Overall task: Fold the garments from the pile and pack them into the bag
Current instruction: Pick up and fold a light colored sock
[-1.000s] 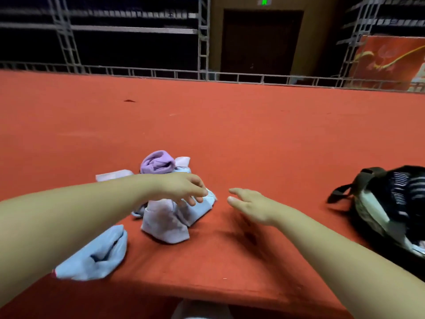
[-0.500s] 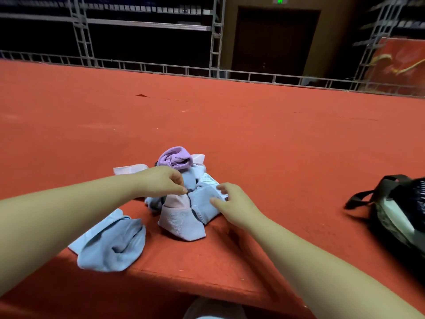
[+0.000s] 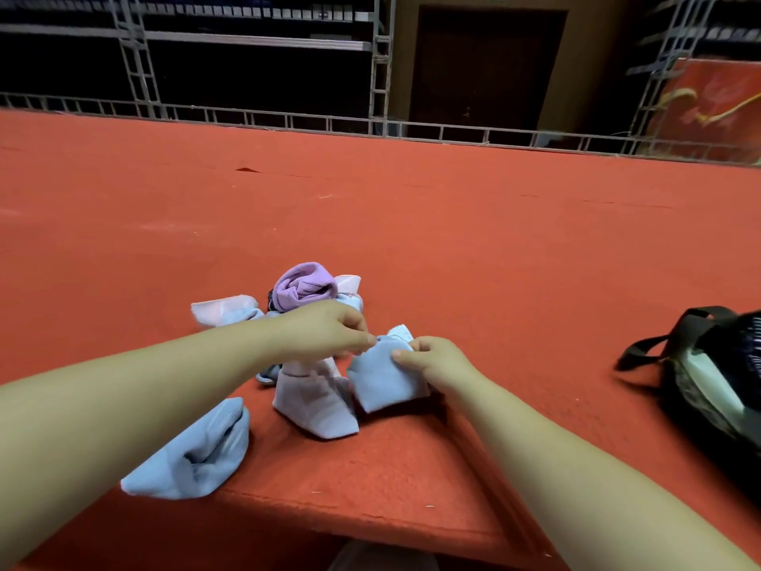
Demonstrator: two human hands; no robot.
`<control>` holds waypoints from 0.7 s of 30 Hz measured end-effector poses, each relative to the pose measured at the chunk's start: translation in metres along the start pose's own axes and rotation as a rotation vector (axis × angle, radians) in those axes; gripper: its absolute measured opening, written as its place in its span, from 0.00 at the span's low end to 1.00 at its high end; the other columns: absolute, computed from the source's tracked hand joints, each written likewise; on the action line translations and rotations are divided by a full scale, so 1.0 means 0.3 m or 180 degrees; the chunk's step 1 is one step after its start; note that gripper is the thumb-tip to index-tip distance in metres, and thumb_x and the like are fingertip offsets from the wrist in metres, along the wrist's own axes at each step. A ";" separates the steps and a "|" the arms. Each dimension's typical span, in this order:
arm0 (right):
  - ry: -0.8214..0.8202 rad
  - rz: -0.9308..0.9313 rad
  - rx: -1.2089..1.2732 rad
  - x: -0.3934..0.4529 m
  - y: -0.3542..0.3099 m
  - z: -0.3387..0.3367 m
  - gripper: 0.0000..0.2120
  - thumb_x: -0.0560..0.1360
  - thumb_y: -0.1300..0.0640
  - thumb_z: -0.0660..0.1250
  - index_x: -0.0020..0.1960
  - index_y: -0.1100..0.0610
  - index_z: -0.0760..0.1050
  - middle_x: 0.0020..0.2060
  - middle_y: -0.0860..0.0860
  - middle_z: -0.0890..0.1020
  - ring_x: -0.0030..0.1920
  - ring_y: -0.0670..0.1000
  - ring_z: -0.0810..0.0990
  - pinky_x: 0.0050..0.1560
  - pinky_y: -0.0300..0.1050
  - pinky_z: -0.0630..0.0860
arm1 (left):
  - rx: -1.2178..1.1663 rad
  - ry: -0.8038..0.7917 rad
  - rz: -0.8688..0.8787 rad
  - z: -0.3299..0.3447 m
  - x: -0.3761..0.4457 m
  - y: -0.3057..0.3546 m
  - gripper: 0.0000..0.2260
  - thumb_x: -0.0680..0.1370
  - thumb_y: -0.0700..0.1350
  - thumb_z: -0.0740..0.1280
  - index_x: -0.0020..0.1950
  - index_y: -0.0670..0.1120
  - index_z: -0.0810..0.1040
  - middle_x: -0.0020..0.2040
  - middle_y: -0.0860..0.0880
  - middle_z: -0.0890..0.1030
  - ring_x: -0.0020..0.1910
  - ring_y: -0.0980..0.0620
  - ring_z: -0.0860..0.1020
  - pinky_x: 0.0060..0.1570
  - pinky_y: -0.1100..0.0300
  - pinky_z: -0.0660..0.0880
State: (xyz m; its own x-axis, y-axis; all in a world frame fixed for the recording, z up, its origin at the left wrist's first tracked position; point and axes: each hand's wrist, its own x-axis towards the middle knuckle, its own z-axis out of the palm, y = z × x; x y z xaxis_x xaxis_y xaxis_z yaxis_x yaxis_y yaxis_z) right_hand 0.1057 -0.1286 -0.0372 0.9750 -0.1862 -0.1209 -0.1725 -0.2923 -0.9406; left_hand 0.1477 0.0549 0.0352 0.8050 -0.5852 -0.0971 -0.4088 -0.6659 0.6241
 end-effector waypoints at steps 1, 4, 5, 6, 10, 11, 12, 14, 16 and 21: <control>0.0074 0.0042 0.0295 0.000 0.004 -0.014 0.13 0.75 0.57 0.68 0.34 0.53 0.69 0.31 0.51 0.73 0.30 0.48 0.68 0.29 0.41 0.61 | -0.0138 -0.0084 0.0060 0.016 -0.002 0.022 0.06 0.76 0.49 0.66 0.43 0.47 0.79 0.37 0.54 0.79 0.34 0.59 0.75 0.28 0.72 0.67; 0.0332 0.0153 0.1493 0.000 -0.004 -0.045 0.06 0.78 0.57 0.65 0.42 0.56 0.74 0.33 0.55 0.78 0.28 0.51 0.74 0.27 0.40 0.66 | -0.0339 -0.0207 0.0182 0.077 0.014 0.076 0.04 0.77 0.48 0.66 0.44 0.49 0.77 0.33 0.56 0.77 0.31 0.60 0.74 0.33 0.66 0.70; 0.0392 0.0158 0.1815 0.005 -0.007 -0.055 0.05 0.79 0.57 0.63 0.45 0.58 0.74 0.31 0.55 0.79 0.26 0.52 0.74 0.26 0.41 0.66 | -0.0311 -0.0146 0.0247 0.103 0.033 0.090 0.03 0.77 0.48 0.67 0.46 0.50 0.78 0.35 0.57 0.77 0.32 0.60 0.74 0.36 0.64 0.71; 0.0419 0.0159 0.2070 0.005 -0.011 -0.062 0.05 0.79 0.57 0.62 0.47 0.58 0.74 0.29 0.54 0.79 0.25 0.52 0.74 0.26 0.41 0.66 | -0.0246 -0.0012 0.0310 0.127 0.055 0.097 0.05 0.76 0.48 0.67 0.50 0.50 0.78 0.39 0.57 0.77 0.36 0.60 0.74 0.41 0.64 0.72; 0.0415 0.0317 0.2649 -0.004 -0.016 -0.089 0.08 0.79 0.57 0.62 0.42 0.55 0.74 0.25 0.50 0.79 0.22 0.46 0.75 0.23 0.35 0.70 | -0.0401 0.0601 0.0500 0.214 0.164 0.090 0.13 0.74 0.48 0.70 0.57 0.49 0.77 0.53 0.53 0.78 0.50 0.55 0.76 0.56 0.59 0.73; 0.0424 0.0377 0.2701 0.001 -0.002 -0.101 0.08 0.79 0.57 0.62 0.41 0.55 0.74 0.25 0.49 0.78 0.22 0.45 0.75 0.23 0.34 0.71 | -0.0468 0.0623 0.0568 0.240 0.194 0.087 0.12 0.73 0.48 0.71 0.55 0.49 0.77 0.53 0.52 0.78 0.50 0.55 0.77 0.56 0.58 0.73; 0.0438 0.0438 0.2744 0.002 0.011 -0.113 0.08 0.79 0.56 0.62 0.42 0.56 0.74 0.25 0.49 0.79 0.23 0.45 0.75 0.23 0.34 0.71 | -0.0531 0.0614 0.0626 0.265 0.219 0.085 0.10 0.72 0.47 0.71 0.53 0.49 0.78 0.52 0.51 0.79 0.50 0.55 0.77 0.55 0.58 0.74; 0.0406 0.0578 0.2839 0.014 0.042 -0.140 0.11 0.80 0.50 0.60 0.47 0.57 0.75 0.30 0.50 0.81 0.28 0.46 0.78 0.28 0.38 0.73 | -0.0817 0.0563 0.0682 0.308 0.259 0.075 0.09 0.71 0.44 0.72 0.49 0.48 0.79 0.49 0.51 0.81 0.48 0.56 0.78 0.53 0.59 0.74; 0.0273 0.0717 0.2966 0.034 0.075 -0.178 0.21 0.80 0.42 0.54 0.53 0.57 0.77 0.38 0.52 0.84 0.36 0.49 0.81 0.37 0.42 0.74 | -0.1161 0.0524 0.0729 0.343 0.298 0.063 0.09 0.70 0.40 0.73 0.48 0.50 0.79 0.46 0.53 0.82 0.44 0.60 0.79 0.50 0.61 0.75; 0.0023 0.0772 0.2933 0.084 0.112 -0.246 0.33 0.79 0.36 0.47 0.56 0.61 0.77 0.49 0.56 0.85 0.51 0.54 0.82 0.50 0.48 0.74 | -0.1551 0.0805 0.0616 0.389 0.377 0.041 0.08 0.74 0.39 0.69 0.41 0.53 0.78 0.40 0.55 0.81 0.38 0.58 0.78 0.43 0.56 0.76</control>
State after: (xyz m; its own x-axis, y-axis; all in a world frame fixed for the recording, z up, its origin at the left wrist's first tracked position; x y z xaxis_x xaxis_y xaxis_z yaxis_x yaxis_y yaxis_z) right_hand 0.1140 -0.2123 -0.0486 0.9257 -0.1514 -0.3467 -0.1889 0.6089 -0.7705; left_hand 0.1836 -0.0736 -0.0587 0.8375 -0.5065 0.2052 -0.3620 -0.2329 0.9026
